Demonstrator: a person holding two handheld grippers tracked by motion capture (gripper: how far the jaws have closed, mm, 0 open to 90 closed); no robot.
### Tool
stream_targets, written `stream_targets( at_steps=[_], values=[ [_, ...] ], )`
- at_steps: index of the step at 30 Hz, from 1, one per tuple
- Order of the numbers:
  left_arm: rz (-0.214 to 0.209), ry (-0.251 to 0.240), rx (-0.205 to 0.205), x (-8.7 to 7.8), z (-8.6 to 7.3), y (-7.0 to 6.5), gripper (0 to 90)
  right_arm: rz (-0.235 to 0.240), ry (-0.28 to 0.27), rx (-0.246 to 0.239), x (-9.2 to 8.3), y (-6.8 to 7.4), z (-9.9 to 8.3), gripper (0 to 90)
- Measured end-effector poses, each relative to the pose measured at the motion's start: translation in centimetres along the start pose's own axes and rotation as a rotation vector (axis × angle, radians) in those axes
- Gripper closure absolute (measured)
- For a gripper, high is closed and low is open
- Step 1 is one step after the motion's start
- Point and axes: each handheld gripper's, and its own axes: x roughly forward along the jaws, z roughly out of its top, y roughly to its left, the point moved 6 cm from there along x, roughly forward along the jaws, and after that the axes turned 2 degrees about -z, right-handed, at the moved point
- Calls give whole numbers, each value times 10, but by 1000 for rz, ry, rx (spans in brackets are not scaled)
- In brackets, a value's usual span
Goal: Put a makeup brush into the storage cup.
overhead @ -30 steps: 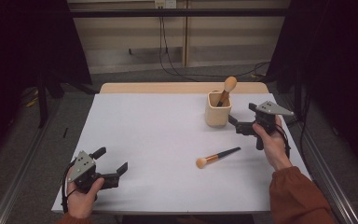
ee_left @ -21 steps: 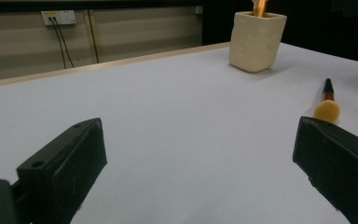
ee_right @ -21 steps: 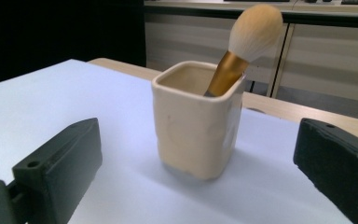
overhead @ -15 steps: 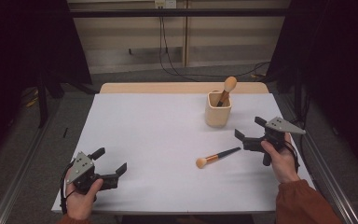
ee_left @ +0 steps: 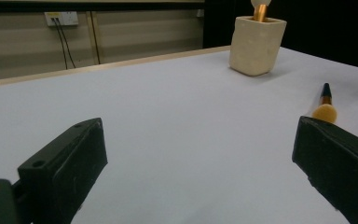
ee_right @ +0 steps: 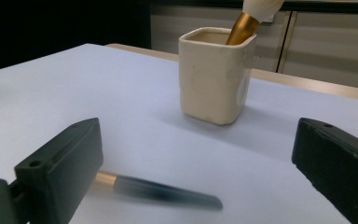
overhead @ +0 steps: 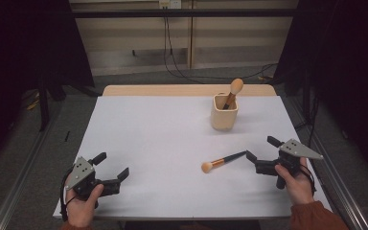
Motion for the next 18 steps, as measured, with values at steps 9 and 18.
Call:
stream_targets(
  at_steps=[9, 18],
  values=[
    [17, -11, -8, -4, 2, -3, 28, -9, 13, -1, -18, 7, -16, 15],
    [17, -18, -13, -5, 3, -4, 27, -3, -7, 2, -35, 9, -20, 11]
  ],
)
